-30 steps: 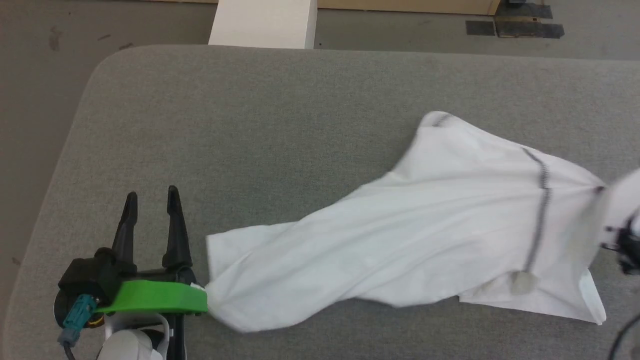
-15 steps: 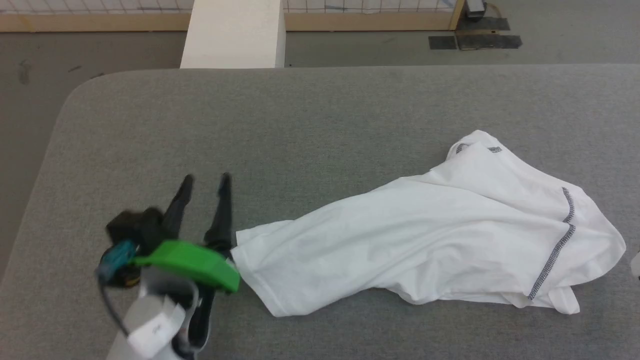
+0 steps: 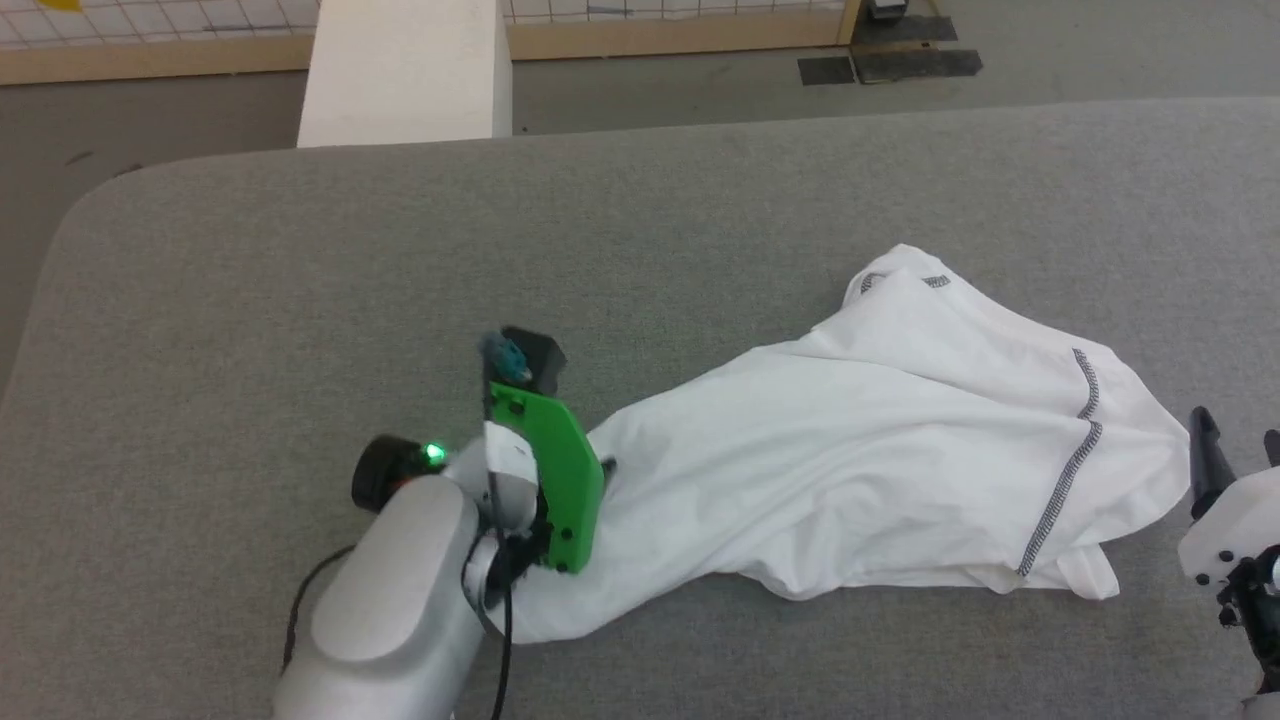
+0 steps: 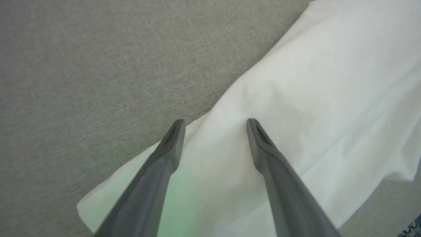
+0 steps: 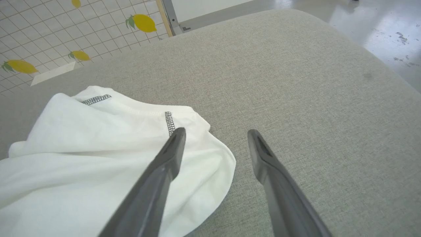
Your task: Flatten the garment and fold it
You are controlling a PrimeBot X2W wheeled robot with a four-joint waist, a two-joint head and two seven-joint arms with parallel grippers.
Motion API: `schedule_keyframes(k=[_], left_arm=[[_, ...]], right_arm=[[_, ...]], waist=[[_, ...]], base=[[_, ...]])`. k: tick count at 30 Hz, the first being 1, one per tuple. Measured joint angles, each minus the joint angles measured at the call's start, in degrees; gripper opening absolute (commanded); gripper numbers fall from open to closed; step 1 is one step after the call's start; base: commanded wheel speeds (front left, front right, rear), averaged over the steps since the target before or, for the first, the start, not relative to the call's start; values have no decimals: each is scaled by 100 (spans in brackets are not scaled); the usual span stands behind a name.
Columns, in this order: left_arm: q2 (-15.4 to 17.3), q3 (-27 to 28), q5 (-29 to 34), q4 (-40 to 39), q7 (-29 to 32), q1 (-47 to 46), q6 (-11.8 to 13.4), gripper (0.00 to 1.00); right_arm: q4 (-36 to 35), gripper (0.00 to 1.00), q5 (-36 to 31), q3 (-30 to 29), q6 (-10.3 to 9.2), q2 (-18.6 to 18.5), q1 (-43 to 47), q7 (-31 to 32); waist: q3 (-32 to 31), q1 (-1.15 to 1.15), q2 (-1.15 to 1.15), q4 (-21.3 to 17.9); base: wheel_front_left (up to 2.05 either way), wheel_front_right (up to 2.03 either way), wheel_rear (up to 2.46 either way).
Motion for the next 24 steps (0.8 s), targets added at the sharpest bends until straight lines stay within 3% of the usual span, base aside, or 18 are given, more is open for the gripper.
schedule_keyframes(k=[3, 4, 9, 14, 19, 24], left_arm=[[-47, -193, -36, 335, 313, 11, -53, 100], [-57, -254, -103, 375, 365, 7, -107, 0], [-163, -144, -276, 322, -258, 46, -109, 0], [-190, 366, -392, 37, -1128, 52, 157, 0], [-55, 1053, -610, -600, -1796, 65, 522, 0], [310, 1831, -726, -1606, -2087, 604, 1112, 0]], right_arm=[[64, 100, 9, 71, 0, 0, 0, -16], [105, 100, 48, 113, 0, 0, 1, -55], [177, 100, 52, 158, 0, 1, 5, -120], [252, 100, 57, 238, -1, 1, 7, -175], [310, 100, 57, 289, -1, 3, 18, -207], [387, 100, 57, 381, -1, 3, 47, -232]], waist=[[62, 0, 0, -60], [119, 0, 0, -84], [152, 0, 0, 15], [102, 0, 0, 175], [-9, 0, 0, 355], [-131, -1, 0, 550]], base=[[0, 0, 0], [0, 0, 0], [0, 0, 0], [0, 0, 0], [0, 0, 0], [0, 0, 0]])
